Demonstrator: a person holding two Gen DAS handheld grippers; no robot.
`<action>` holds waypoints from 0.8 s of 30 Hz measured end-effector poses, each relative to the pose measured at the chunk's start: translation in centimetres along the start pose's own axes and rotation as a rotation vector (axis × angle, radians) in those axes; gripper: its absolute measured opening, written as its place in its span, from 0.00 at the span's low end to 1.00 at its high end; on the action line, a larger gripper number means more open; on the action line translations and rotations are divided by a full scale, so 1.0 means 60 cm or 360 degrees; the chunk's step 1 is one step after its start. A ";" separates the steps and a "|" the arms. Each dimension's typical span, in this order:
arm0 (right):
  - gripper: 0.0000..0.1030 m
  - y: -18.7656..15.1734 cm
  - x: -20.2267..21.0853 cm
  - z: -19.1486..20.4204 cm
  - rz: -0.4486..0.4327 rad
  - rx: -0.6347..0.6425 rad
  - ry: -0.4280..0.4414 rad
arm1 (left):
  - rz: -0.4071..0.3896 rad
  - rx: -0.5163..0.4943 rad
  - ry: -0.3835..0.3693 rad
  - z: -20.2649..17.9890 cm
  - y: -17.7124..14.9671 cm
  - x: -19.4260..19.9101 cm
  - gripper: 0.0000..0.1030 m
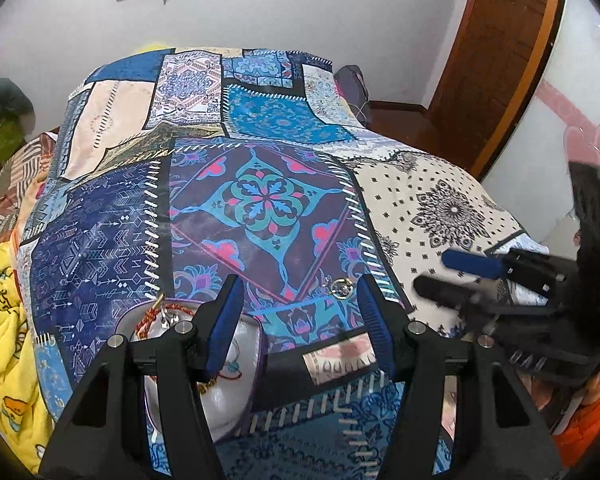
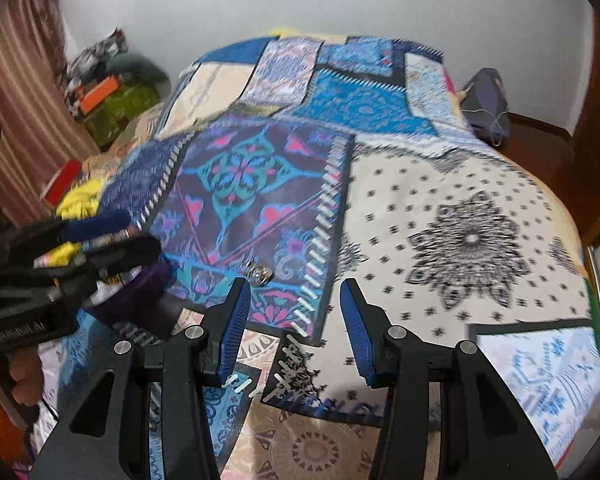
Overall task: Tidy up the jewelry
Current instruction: 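Withdraw both grippers from the box toward the last gold ring, then grasp the last gold ring with the right gripper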
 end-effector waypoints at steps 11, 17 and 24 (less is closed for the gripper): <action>0.42 -0.005 -0.072 0.039 0.0143 0.0185 0.0064 | 0.0019 0.0039 -0.0032 0.018 0.018 -0.026 0.25; 0.36 -0.013 -0.091 0.048 0.0191 0.0245 0.0056 | 0.0025 0.0029 -0.0032 0.023 0.013 -0.036 0.20; 0.27 -0.007 -0.096 0.050 0.0157 0.0275 0.0021 | 0.0034 0.0039 -0.0045 0.026 0.009 -0.038 0.18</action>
Point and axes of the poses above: each gripper's, at about its wrist camera, not at the fingertips, and x roughly against the way its jaws point, z to its left, y to its top, the point moved 10 cm from there along -x, roughly the way its jaws point, and after that the axes turned 8 degrees about x, right-handed, at the moved point
